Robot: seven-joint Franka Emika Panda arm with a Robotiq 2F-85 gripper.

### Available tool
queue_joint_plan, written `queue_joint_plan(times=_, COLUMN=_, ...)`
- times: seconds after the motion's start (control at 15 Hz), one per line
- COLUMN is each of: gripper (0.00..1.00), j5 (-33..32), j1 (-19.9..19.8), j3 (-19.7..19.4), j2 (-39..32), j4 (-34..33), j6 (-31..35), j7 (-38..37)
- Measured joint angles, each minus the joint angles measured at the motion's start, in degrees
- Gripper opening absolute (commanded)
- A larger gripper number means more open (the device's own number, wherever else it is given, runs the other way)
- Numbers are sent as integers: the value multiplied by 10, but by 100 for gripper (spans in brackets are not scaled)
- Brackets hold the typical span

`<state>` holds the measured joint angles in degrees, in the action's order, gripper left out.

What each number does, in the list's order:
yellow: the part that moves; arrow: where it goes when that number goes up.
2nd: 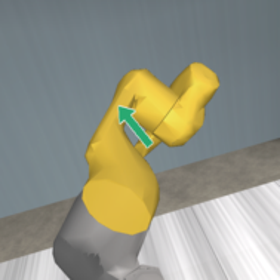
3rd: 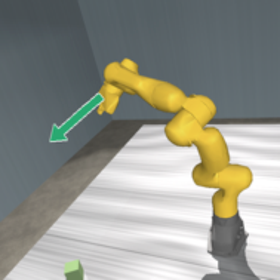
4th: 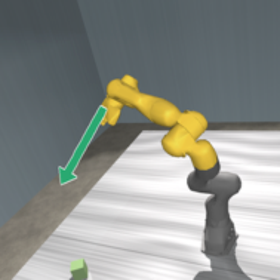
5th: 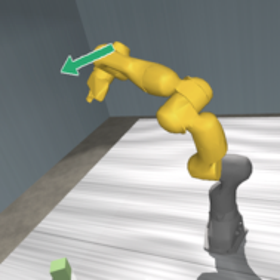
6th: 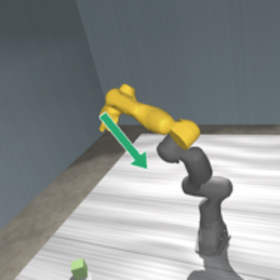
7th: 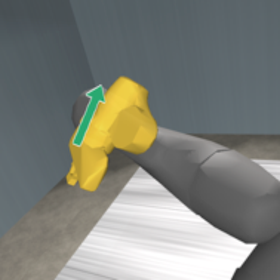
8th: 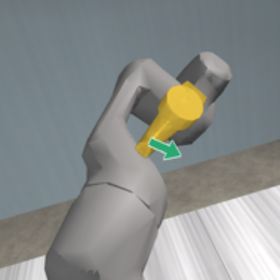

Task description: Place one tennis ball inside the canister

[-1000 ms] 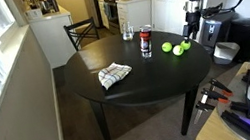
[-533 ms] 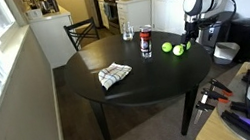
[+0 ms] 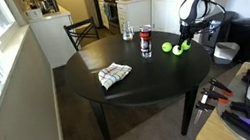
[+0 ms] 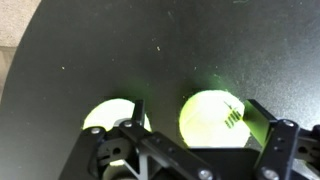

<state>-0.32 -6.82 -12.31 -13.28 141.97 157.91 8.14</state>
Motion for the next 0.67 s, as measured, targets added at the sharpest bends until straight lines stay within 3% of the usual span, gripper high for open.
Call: queue_joint_plan(times=0.67, gripper=100, j5=2, j1=1, j3=55, j2=-8, j4=-31, j6=-2, j7=-2)
